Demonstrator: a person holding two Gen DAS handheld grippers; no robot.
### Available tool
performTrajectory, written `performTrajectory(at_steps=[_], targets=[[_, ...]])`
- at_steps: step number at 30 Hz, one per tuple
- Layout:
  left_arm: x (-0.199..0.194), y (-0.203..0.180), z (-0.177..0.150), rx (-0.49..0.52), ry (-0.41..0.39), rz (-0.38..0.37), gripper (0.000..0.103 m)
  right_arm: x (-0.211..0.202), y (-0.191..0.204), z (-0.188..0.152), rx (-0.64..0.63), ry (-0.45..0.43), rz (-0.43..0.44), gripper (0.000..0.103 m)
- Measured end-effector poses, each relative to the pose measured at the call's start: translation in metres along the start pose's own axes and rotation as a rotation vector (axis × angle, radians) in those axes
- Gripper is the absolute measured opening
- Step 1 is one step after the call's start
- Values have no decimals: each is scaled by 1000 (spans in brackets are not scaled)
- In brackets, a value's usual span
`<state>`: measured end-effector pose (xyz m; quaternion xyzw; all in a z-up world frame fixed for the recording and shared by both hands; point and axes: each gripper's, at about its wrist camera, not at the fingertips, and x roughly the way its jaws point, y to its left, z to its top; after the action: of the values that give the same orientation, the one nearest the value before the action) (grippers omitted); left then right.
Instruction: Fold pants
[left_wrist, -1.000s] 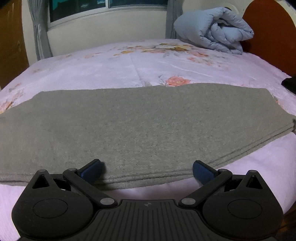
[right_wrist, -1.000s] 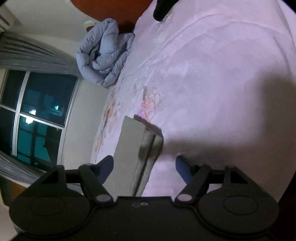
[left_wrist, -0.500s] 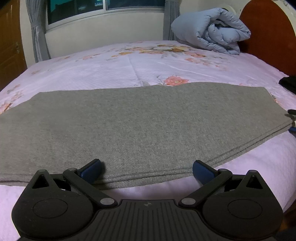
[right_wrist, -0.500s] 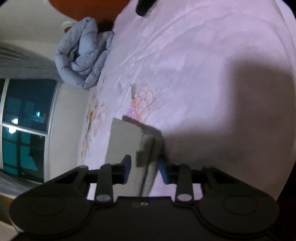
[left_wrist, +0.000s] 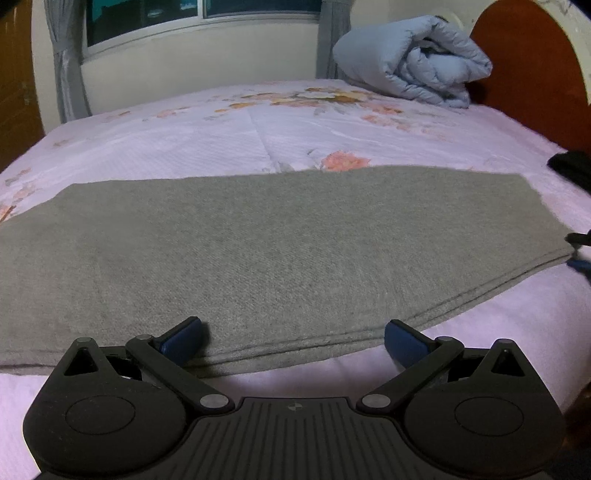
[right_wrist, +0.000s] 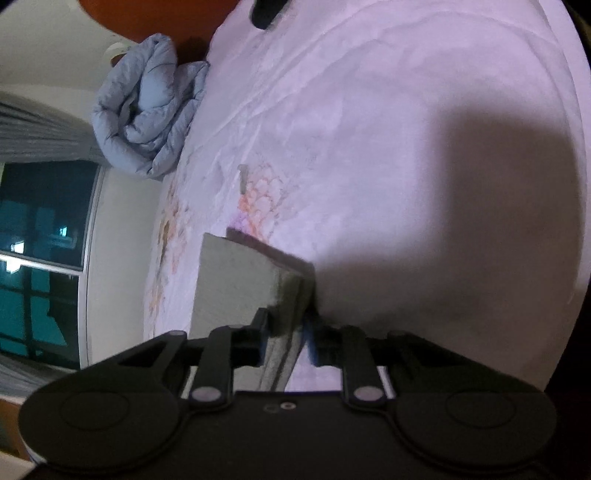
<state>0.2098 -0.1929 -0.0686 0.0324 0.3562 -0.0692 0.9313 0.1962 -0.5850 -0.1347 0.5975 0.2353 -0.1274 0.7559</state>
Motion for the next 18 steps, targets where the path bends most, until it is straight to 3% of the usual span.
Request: performTrajectory(at_steps=[2,4,8,11,14,18], targets=[[-10,22,4,-36,-27,26,103,-24,17,-5,-130,-90,-31,36],[-20,55,9,-68,-66,65,103,-34,34,-12,-222,-104,32,39],[-39,148,15,-145,-122,221,103,-10,100,-53,-459,38,213,67],[-56,237,7,-263,-132,327,103,40,171,-117,-702,217,317,67],[-70,322,-12,-383,-128,436,103,100,241,-202,-965,387,414,64],[-83,406,-39,-527,-123,540,103,179,308,-305,-1173,575,473,56]])
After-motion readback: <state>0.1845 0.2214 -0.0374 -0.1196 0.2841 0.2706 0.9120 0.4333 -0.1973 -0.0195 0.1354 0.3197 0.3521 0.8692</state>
